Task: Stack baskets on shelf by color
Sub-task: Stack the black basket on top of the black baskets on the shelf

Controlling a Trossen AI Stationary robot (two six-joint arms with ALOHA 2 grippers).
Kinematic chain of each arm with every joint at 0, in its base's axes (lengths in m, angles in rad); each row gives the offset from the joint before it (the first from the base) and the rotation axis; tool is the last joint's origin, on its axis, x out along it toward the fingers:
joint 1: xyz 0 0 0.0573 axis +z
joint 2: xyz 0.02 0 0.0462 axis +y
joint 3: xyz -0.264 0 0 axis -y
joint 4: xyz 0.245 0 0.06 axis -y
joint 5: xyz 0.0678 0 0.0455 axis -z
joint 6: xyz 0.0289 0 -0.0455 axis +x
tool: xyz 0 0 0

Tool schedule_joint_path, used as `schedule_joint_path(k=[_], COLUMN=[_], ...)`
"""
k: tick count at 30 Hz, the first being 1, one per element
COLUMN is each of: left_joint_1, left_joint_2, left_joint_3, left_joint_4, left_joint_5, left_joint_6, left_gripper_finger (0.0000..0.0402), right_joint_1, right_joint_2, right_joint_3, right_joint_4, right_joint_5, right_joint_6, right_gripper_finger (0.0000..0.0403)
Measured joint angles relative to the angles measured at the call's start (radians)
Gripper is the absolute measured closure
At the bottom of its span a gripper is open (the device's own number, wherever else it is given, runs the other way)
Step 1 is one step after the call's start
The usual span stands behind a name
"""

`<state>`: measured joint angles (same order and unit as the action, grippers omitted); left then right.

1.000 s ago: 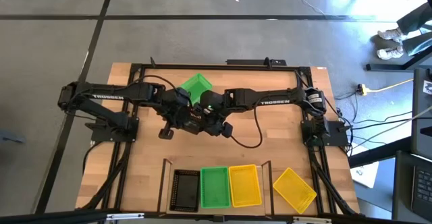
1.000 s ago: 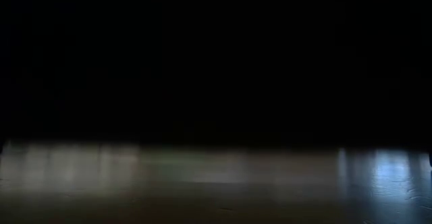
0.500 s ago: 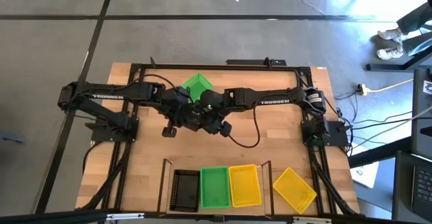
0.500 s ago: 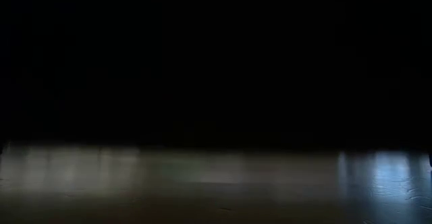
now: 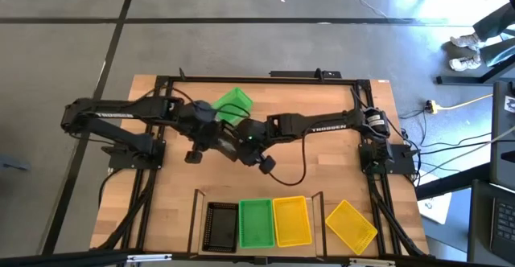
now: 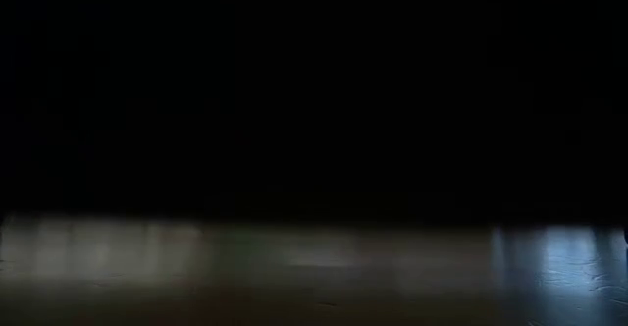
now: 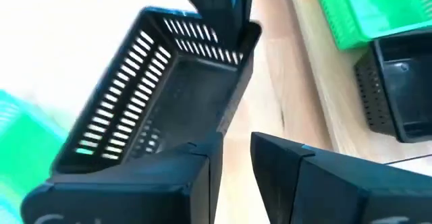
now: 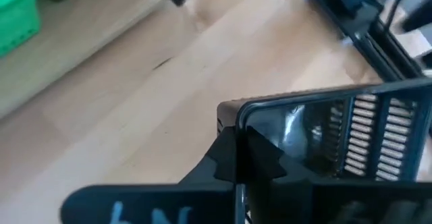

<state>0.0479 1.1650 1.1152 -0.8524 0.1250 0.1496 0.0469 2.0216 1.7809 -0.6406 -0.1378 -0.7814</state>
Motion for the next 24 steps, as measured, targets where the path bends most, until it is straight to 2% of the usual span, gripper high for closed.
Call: schedule_joint_path(k=[5,14,19,24], left_joint_1=[0.002,0.002,0.002,0.002], left_joint_2=[-0.066,-0.162,-0.196,-0.242], left_joint_3=[-0.002,-0.002,-0.002,-0.002], left_joint_4=[0.007,0.037,-0.003,-0.019], left_joint_5=[-0.111,-0.432,-0.478,-0.479], left_joint_6=[0.035,-0.117,-0.148,-0.138], left_gripper_finger=[0.0333,0.0333,0.0333,0.0333], right_joint_1=[0.020,0.038,0.037,0.060], right_joint_2=[0.000,0.000,-0.001,-0.003], right_joint_3=[0.000,0.001,0.086,0.247], right_joint_4=[-0.001,-0.044,-0.139,-0.269], right_joint_5=[0.044,0.061,0.175,0.318], right_joint_6=[0.155,0.363,0.564,0.821], right_gripper_finger=[0.0401,0.0401,0.0401,0.0402])
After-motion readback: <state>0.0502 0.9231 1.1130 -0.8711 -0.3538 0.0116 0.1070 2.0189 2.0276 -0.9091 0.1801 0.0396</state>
